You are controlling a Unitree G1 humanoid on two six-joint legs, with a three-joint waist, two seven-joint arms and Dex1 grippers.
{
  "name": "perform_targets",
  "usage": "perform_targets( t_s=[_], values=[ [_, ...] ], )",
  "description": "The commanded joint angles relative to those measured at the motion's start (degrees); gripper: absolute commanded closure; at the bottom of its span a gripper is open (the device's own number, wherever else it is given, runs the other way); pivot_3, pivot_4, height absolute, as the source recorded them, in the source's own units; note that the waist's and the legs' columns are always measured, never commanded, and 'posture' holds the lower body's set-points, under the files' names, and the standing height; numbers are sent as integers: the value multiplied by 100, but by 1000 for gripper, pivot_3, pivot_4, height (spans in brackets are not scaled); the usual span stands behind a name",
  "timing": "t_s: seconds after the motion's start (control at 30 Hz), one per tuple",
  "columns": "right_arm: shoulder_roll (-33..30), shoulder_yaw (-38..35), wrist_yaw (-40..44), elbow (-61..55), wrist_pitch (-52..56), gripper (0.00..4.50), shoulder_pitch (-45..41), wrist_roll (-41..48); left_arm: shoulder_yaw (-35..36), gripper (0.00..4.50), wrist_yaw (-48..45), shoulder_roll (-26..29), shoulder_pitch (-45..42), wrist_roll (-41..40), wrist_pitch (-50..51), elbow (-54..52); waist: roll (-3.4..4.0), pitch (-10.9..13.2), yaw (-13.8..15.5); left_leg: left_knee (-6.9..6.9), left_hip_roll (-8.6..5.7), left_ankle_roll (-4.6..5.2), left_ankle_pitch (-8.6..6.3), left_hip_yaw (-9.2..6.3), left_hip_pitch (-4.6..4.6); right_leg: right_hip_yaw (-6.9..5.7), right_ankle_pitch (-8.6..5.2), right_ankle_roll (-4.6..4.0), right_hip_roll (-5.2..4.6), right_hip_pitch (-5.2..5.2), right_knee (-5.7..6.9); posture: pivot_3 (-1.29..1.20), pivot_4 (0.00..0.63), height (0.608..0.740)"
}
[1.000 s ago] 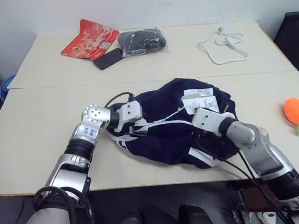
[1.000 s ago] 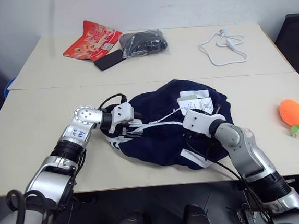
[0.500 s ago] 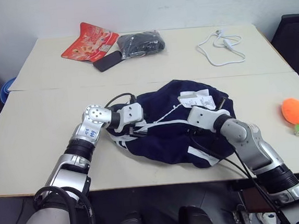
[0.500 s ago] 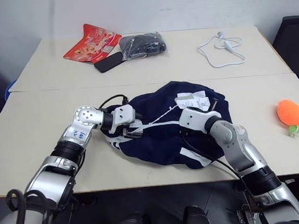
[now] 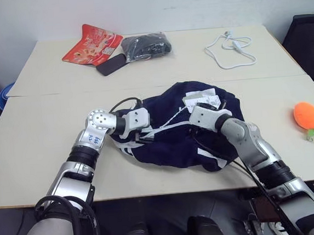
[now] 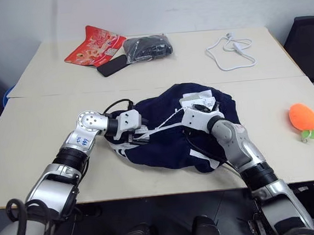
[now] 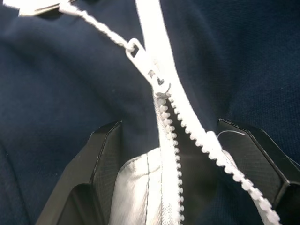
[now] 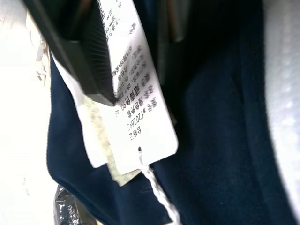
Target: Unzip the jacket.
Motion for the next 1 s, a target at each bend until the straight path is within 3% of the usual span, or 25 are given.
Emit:
perform_targets(
  t_s=[0.03,0.27,0.43,0.63,0.83,1.0],
  values=[
    [-56,-122,-54,-97,-97,4457,-1,20,-131,1161,80,12,40,226,17,75,0,0,-2,0,0,0,0,0,0,0,0,0,0,0,0,0,150,740],
    [-530,-442,64,-601,-31,4487,358,-15,-142,1161,82,10,126,226,7,-18,0,0,15,-3,-1,0,0,0,-1,0,0,0,-1,0,-2,0,150,740],
    [-1784,-663,58,-999,-499,4487,717,-516,-169,1161,82,13,181,244,-52,-10,0,0,34,-4,-5,2,-1,0,-3,0,0,0,-5,-1,-4,0,150,740],
    [-2824,-1263,39,-974,-987,4487,1408,-347,-198,1161,106,-36,159,239,-128,93,0,0,30,-8,-6,3,-2,2,-2,-1,0,0,-7,0,-8,0,150,740],
    [-2673,-1937,258,-1056,-1021,4487,1950,558,-229,1161,133,-118,112,258,-213,212,0,0,40,-8,-7,3,-1,2,-1,-1,0,0,-8,3,-10,0,150,740],
    [-2072,-2571,737,-1542,-16,4487,2094,1746,-233,1161,147,-165,42,267,-251,302,1,0,91,-6,-7,4,-1,-1,1,-3,0,0,-7,8,-11,0,150,740]
  ],
)
